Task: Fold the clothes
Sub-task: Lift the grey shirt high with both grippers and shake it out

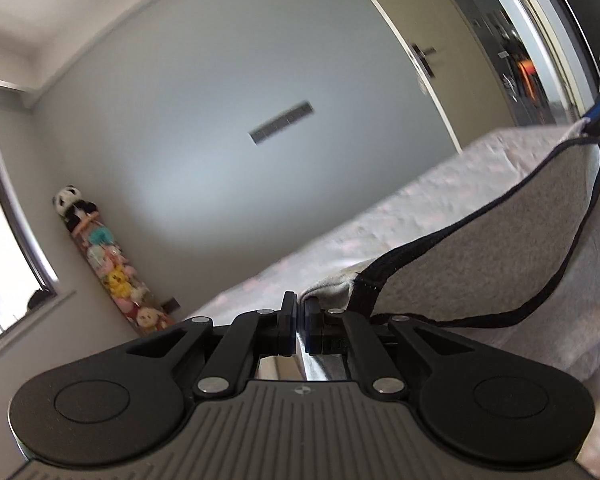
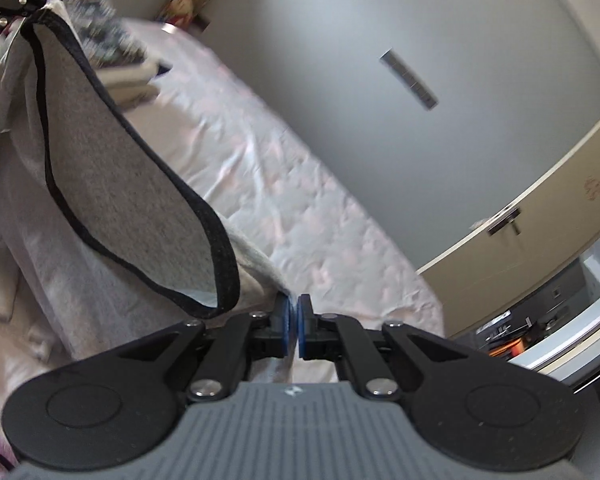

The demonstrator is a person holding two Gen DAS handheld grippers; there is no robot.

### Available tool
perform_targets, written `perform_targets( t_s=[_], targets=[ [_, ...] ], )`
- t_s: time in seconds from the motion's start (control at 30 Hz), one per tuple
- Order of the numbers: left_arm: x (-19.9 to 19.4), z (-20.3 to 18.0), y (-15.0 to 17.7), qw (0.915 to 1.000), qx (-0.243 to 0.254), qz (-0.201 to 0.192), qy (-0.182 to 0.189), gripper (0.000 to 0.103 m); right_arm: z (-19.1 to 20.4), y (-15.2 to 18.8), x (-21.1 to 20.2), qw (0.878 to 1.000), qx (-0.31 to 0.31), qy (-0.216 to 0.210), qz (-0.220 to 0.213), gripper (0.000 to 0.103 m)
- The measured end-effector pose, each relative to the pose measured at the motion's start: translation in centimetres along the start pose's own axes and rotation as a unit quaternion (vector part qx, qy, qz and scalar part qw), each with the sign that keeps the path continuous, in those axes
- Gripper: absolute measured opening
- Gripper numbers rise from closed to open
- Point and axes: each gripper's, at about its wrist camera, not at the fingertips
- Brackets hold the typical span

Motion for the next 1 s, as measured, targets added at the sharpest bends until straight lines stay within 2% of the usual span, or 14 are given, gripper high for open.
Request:
perform_targets(
  t_s=[0.1,0.2,0.33,0.4,0.43,0.53,0.63,0.73,0.77,0.83,0.9,0.97,1.0],
  targets=[
    [-1.8,1.2,-3.3,0.9988,-0.021,-0.042,-0.016,0.002,-3.0,-2.1,-2.0,0.997,0.027,0.048,-0.047,0.004],
    [-3.6,2.0,-5.8,0.9960,-0.034,-0.077,-0.031,0.001,-6.2,-4.7,-4.8,0.988,0.058,0.099,-0.106,0.004],
    [-6.0,2.7,-8.1,0.9919,-0.039,-0.117,-0.032,0.001,-10.6,-6.9,-9.6,0.959,0.126,0.161,-0.194,0.004],
    [-6.8,3.0,-9.0,0.9903,-0.039,-0.130,-0.031,0.001,-11.6,-7.5,-11.3,0.950,0.134,0.179,-0.218,0.004],
    [-7.0,3.4,-9.5,0.9892,-0.037,-0.137,-0.038,0.002,-11.8,-7.7,-11.9,0.949,0.131,0.180,-0.223,0.004],
    [-7.8,5.2,-11.5,0.9842,-0.036,-0.160,-0.068,0.002,-11.2,-7.8,-12.2,0.957,0.109,0.157,-0.218,0.004],
    [-9.3,7.1,-14.0,0.9752,-0.031,-0.193,-0.103,0.002,-9.8,-7.1,-12.6,0.962,0.098,0.137,-0.215,0.004],
    [-11.1,7.5,-16.0,0.9726,-0.023,-0.210,-0.097,0.001,-9.4,-6.7,-12.7,0.963,0.104,0.121,-0.219,0.004],
    [-11.3,6.8,-16.1,0.9746,-0.010,-0.205,-0.089,0.001,-9.6,-6.6,-12.9,0.961,0.110,0.126,-0.220,0.004],
    [-11.0,4.8,-15.4,0.9776,0.034,-0.192,-0.078,0.001,-11.9,-6.1,-13.9,0.950,0.156,0.146,-0.228,0.004],
    [-10.3,2.6,-14.2,0.9749,0.072,-0.190,-0.090,0.001,-14.4,-5.6,-15.0,0.935,0.208,0.162,-0.238,0.004],
    [-10.1,2.0,-13.9,0.9754,0.066,-0.188,-0.094,0.001,-15.9,-5.1,-16.2,0.927,0.227,0.166,-0.249,0.004],
    [-10.1,2.2,-14.1,0.9767,0.052,-0.186,-0.093,0.001,-16.0,-5.1,-16.7,0.930,0.215,0.165,-0.249,0.004]
  ],
)
Point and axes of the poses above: each gripper's, at about its wrist camera, not at the fingertips, and x roughly the way its jaws point, z to its left, y to its underside, and after that the axes turned 11 degrees about -x, right-handed
